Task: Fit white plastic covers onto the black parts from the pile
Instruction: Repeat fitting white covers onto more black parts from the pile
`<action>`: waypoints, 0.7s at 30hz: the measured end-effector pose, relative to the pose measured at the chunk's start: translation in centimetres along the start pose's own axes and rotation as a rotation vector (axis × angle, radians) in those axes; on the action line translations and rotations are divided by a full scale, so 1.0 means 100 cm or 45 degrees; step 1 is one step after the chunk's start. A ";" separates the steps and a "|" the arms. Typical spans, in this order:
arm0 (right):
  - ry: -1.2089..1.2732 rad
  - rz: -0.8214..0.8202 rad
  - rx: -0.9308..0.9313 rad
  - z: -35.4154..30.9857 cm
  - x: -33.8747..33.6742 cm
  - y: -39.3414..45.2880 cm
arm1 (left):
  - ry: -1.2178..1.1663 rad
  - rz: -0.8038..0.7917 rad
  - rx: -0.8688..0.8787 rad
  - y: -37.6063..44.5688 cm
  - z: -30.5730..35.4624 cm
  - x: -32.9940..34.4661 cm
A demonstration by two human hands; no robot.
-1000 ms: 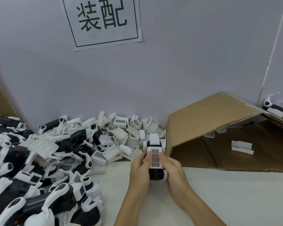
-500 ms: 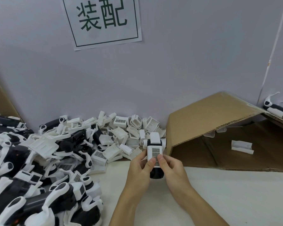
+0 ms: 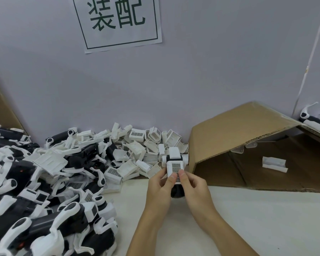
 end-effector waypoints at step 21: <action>-0.119 0.250 -0.084 -0.006 -0.016 -0.002 | -0.065 0.536 0.050 0.002 0.006 -0.056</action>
Point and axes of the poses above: each hand's wrist, its own y-axis towards the middle knuckle, its own x-axis out of the palm, z = x × y, the point moved 10 cm from there along y, towards the middle knuckle, and after that the axes turned 1 degree about -x, right-handed, at the moved point
